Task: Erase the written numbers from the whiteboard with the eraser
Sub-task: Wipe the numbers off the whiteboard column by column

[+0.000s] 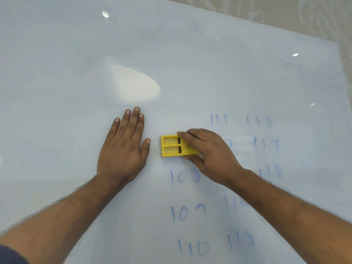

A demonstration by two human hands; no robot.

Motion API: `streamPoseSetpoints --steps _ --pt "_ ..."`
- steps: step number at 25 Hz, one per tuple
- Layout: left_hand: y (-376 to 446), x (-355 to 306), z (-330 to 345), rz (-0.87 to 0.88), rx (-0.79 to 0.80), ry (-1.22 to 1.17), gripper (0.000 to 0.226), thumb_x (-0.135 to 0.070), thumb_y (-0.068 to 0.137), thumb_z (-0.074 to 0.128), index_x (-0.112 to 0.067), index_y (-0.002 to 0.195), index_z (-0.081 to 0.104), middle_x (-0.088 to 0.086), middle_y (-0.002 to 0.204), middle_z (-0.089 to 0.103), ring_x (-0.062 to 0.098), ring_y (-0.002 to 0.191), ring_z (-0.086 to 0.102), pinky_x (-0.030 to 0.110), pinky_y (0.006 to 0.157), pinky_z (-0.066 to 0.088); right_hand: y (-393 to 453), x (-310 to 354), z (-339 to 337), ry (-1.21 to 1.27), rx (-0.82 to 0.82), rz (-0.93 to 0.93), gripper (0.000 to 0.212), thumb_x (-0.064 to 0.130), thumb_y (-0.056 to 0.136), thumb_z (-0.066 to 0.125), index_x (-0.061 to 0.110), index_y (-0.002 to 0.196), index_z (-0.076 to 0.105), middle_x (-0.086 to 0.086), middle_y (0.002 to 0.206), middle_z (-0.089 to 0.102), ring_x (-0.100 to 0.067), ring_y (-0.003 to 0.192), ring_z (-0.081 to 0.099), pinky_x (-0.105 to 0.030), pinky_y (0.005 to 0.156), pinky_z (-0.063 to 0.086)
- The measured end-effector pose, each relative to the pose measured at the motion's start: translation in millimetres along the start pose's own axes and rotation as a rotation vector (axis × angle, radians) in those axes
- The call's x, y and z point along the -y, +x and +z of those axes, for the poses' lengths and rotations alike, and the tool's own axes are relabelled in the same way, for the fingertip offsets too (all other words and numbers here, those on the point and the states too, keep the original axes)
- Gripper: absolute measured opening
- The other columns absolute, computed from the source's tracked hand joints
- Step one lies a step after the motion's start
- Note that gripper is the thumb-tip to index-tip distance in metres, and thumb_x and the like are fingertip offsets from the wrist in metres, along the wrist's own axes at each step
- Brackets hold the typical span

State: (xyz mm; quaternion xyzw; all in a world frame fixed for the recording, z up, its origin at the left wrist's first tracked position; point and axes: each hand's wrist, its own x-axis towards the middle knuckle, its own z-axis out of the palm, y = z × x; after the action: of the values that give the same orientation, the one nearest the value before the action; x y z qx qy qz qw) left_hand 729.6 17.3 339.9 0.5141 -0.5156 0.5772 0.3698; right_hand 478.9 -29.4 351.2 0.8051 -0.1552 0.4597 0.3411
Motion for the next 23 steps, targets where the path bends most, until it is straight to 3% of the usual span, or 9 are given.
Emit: streamPoseSetpoints --steps 3,10,16,23 --pt "-4.6 -2.2 -0.1 -0.007 0.006 0.003 0.065 -0.037 0.103 0.029 -0.004 0.158 0.02 0.011 0.167 0.017 0.026 0.156 0.015 0.046 0.126 0.016 -1.1 -10.0 -6.7 -0.025 0.012 -0.002 0.054 0.024 0.086 0.069 0.013 0.136 0.051 -0.006 0.12 0.06 -0.028 0.106 0.057 -0.04 0.092 0.046" --pt "-17.4 -9.8 -0.9 -0.043 0.03 0.013 0.064 -0.036 0.104 0.028 -0.005 0.159 0.018 0.01 0.168 0.015 0.026 0.156 0.013 0.046 0.127 0.015 37.6 -11.9 -1.3 0.072 -0.137 0.086 0.058 0.019 0.083 0.071 0.011 0.137 0.05 -0.011 0.118 0.059 -0.031 0.106 0.055 -0.039 0.093 0.044" --pt "-29.2 -14.8 -1.4 -0.072 0.042 0.015 0.064 -0.036 0.104 0.028 -0.006 0.159 0.018 0.009 0.168 0.014 0.024 0.156 0.011 0.045 0.127 0.013 -5.7 -0.3 14.8 0.062 -0.079 -0.045 0.056 0.024 0.086 0.069 0.011 0.137 0.05 -0.01 0.121 0.059 -0.031 0.107 0.056 -0.042 0.094 0.045" --pt "-49.3 -22.6 0.2 -0.103 0.056 0.024 0.064 -0.036 0.104 0.027 -0.007 0.159 0.017 0.007 0.169 0.012 0.023 0.157 0.009 0.043 0.127 0.011 -35.8 -17.6 8.3 0.037 -0.033 -0.041 0.053 0.026 0.086 0.068 0.011 0.134 0.052 -0.008 0.123 0.06 -0.03 0.11 0.056 -0.038 0.096 0.043"
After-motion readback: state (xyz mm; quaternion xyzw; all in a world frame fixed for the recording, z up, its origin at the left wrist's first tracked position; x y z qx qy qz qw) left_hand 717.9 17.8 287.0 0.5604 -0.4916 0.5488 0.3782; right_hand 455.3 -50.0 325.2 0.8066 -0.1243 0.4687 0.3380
